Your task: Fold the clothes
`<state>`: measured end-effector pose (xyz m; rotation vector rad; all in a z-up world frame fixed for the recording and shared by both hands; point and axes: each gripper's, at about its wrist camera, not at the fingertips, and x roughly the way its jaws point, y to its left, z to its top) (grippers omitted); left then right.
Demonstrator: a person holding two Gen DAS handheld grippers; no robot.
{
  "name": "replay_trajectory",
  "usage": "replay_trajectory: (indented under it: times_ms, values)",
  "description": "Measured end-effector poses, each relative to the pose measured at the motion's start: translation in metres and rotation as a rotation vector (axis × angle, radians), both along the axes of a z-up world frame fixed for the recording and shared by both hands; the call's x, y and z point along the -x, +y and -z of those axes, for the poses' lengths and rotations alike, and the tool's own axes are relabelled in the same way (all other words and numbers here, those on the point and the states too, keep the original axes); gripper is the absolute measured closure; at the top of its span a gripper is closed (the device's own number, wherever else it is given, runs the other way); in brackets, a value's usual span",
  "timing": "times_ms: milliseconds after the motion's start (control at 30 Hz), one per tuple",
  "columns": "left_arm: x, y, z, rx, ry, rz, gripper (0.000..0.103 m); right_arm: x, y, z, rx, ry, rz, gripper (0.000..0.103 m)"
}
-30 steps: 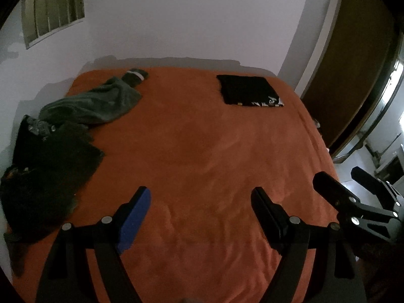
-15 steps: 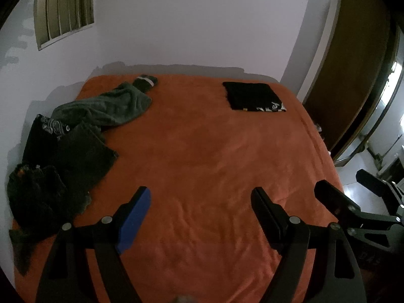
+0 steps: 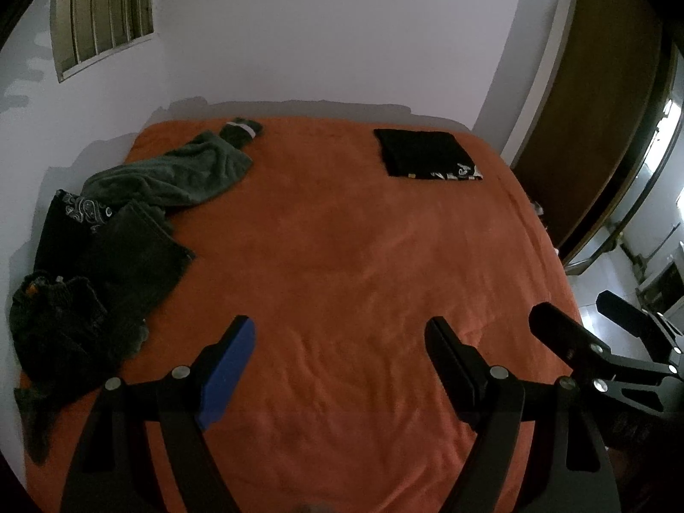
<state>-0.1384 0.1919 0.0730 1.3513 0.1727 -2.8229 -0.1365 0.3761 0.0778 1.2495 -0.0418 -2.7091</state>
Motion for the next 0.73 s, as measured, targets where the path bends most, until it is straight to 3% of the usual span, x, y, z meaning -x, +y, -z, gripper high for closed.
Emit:
replay_trajectory:
  times_ms: [733]
  values:
    - [0.002, 0.005, -0.001, 0.002, -0.003, 0.013, 0.021, 0.003, 0.012, -0.002, 0.011, -0.002, -0.003, 0.003]
